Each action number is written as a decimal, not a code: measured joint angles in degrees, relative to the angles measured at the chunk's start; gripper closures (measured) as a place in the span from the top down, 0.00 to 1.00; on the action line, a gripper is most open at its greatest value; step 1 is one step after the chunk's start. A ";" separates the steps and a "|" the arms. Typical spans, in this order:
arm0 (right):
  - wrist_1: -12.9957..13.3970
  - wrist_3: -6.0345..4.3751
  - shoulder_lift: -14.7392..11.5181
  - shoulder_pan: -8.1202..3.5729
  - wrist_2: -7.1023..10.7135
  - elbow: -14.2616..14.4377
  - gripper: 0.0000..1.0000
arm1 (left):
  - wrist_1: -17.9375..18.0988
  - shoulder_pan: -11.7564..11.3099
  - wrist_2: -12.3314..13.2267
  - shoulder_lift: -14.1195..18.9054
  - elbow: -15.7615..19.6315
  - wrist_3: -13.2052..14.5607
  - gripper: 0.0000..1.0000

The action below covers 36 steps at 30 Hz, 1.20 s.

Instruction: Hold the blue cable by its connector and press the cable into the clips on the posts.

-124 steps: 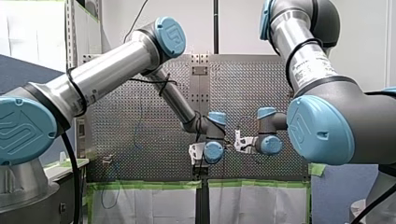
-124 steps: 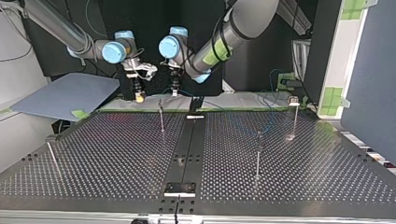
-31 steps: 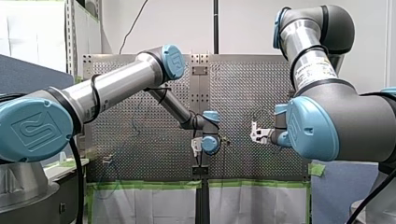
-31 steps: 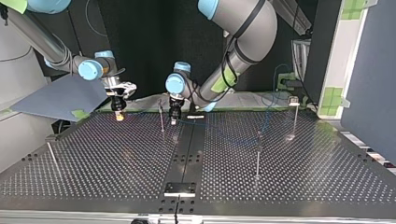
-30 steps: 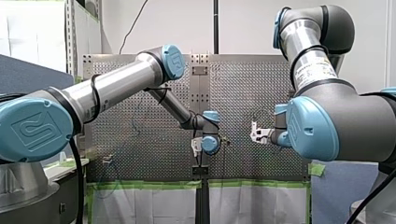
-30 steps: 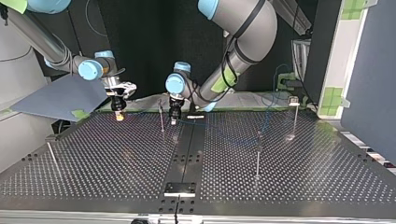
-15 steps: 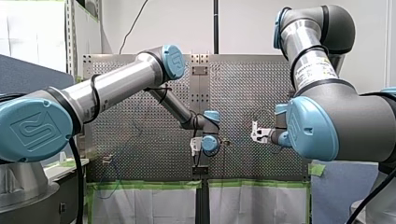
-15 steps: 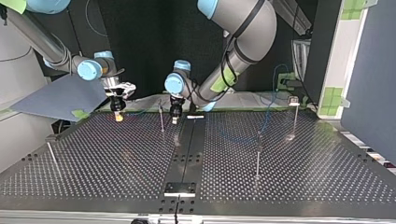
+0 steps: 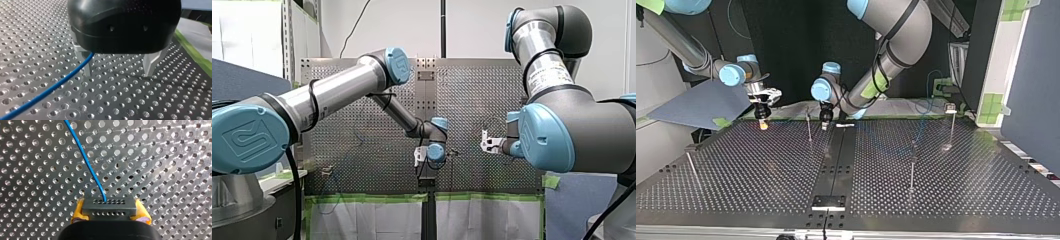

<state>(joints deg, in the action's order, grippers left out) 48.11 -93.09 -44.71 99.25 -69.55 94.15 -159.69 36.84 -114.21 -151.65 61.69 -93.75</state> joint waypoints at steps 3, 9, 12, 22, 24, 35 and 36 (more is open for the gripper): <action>-0.20 0.00 0.00 -0.02 -0.04 -0.02 0.00 | 0.00 0.21 -0.06 1.10 0.01 -0.30 1.00; -0.35 0.00 0.00 -0.01 -0.02 -0.04 0.00 | -0.03 1.44 -1.83 2.58 0.12 -1.81 1.00; -0.66 0.00 0.00 -0.02 0.01 -0.03 0.00 | -0.64 2.34 -2.47 2.69 0.14 -2.06 1.00; -0.90 0.00 0.00 -0.02 0.02 -0.02 0.00 | -1.87 4.37 -3.75 2.73 1.10 -2.44 1.00; -0.90 0.00 0.00 -0.03 0.03 -0.03 0.00 | -1.95 4.53 -3.90 2.73 1.44 -2.56 1.00; -1.06 0.00 -0.01 -0.03 0.03 -0.02 0.00 | -1.24 5.10 -4.27 3.83 4.24 -2.66 1.00; -1.06 0.00 -0.01 -0.03 0.03 -0.03 0.00 | -1.17 5.21 -4.33 3.99 4.66 -2.66 1.00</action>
<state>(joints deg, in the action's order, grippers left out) 47.04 -93.09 -44.72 99.22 -69.52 94.12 -160.85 42.05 -118.54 -147.66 66.35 -96.41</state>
